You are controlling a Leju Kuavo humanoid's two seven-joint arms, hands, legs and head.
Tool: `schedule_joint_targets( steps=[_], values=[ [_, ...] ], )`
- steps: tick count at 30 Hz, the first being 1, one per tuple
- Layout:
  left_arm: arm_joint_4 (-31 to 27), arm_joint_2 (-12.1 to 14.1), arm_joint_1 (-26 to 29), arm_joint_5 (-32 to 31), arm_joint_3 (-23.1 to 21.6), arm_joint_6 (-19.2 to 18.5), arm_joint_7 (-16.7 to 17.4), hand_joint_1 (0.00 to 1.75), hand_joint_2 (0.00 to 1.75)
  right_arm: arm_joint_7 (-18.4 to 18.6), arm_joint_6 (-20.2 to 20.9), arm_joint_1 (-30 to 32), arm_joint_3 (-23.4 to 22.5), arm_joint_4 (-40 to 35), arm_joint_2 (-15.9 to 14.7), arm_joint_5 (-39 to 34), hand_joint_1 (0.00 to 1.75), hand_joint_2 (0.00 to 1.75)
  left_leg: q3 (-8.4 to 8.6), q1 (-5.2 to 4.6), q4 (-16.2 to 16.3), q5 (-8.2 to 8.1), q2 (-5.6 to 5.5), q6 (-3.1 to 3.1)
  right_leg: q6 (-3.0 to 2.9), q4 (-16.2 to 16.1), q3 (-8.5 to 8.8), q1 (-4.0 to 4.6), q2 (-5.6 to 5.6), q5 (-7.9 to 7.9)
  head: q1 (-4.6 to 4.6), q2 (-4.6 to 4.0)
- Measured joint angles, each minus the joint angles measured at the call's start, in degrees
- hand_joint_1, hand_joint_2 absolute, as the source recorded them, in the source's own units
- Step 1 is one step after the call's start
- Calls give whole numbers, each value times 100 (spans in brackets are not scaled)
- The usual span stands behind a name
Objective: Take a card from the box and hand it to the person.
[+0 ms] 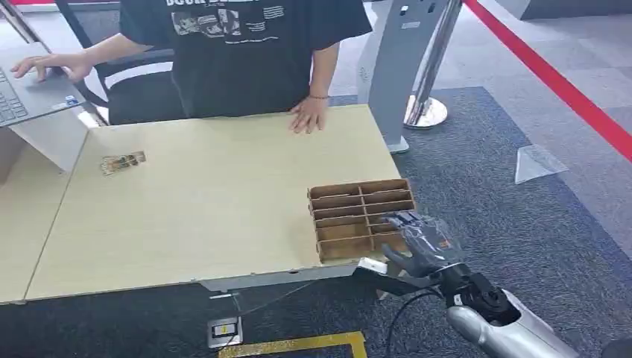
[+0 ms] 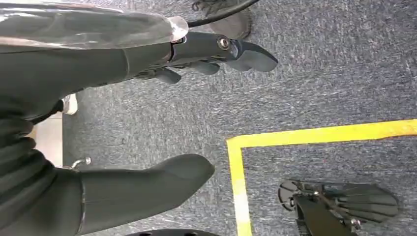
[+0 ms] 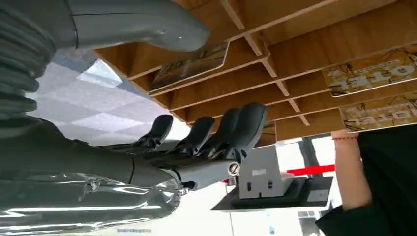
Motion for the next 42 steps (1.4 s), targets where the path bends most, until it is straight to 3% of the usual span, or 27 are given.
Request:
schedule_joint_targets(
  steps=[3,5,9,13,18,42],
  values=[
    [0,0,1,2,0,9,7,0,175,-9,-28,-27,4,59,0,-9,75,175,0,0,0,0,0,0,0,0,0,0,0,0,0,0],
    [0,0,1,2,0,13,9,0,175,-9,-31,-45,11,94,2,-11,66,175,0,0,0,0,0,0,0,0,0,0,0,0,0,2],
    [0,0,1,4,0,17,7,0,175,44,-28,-84,33,164,15,44,73,175,0,0,0,0,0,0,0,0,1,0,0,0,0,0],
    [0,0,0,9,0,24,0,0,175,133,-28,-142,65,218,19,138,70,175,1,0,0,0,0,0,0,0,1,0,0,0,0,0],
    [0,0,0,11,0,26,-20,0,175,216,-9,-187,101,278,33,251,87,175,0,0,0,0,0,0,0,0,1,0,0,0,2,0],
    [0,-2,1,18,0,24,7,0,175,678,335,-212,127,299,50,846,98,175,0,0,0,0,0,0,0,0,0,0,0,0,2,2]
  ],
)
